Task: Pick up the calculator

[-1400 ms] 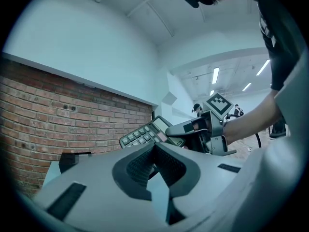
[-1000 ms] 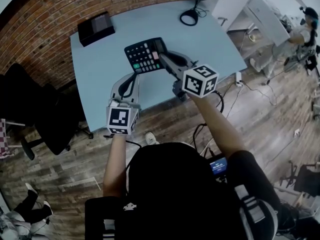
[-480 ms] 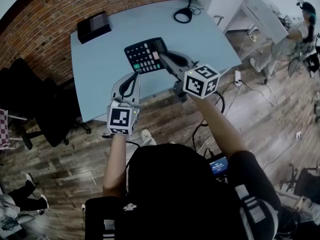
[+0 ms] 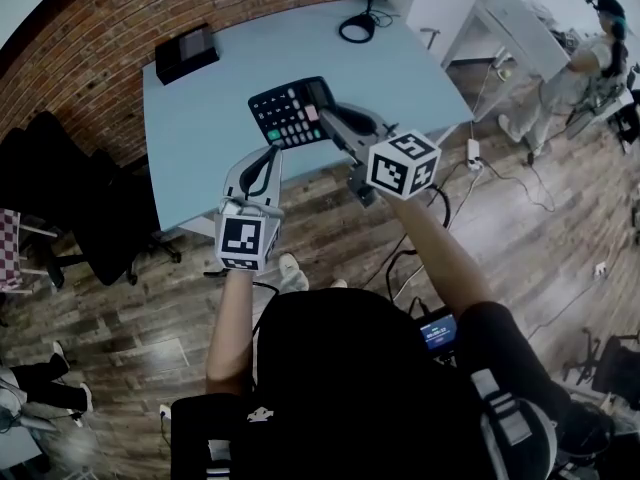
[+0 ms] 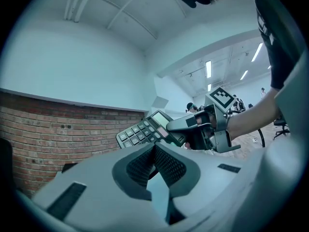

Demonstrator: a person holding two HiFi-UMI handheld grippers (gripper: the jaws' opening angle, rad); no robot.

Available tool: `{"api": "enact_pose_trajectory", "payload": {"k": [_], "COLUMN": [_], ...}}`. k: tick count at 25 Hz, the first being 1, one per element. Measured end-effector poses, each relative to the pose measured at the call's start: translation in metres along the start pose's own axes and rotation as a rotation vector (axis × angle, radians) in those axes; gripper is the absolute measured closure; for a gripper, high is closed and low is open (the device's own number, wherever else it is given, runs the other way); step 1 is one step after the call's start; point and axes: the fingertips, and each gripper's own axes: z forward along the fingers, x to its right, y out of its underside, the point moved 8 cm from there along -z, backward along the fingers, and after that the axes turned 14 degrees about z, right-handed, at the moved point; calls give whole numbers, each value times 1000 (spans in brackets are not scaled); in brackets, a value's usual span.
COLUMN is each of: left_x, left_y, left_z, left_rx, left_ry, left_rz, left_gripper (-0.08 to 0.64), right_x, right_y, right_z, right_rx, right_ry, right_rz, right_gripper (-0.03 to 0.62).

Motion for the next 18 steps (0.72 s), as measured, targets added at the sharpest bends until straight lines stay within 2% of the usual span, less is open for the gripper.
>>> {"api": "enact_pose_trajectory", "payload": {"k": [12, 18], "left_x": [34, 30], "left_y": [-20, -24], "left_z": [-26, -28], "left_rx": [-15, -24], "left_ry": [-24, -22], "left_rz": [28, 28], "left_gripper": [551, 551], "right_x": [-14, -19], "right_y": [5, 4], "right_z": [-39, -36], "right_rx": [20, 23], "right_ry": [-40, -41], "right_rz": [10, 21], "right_gripper": [538, 538]}}
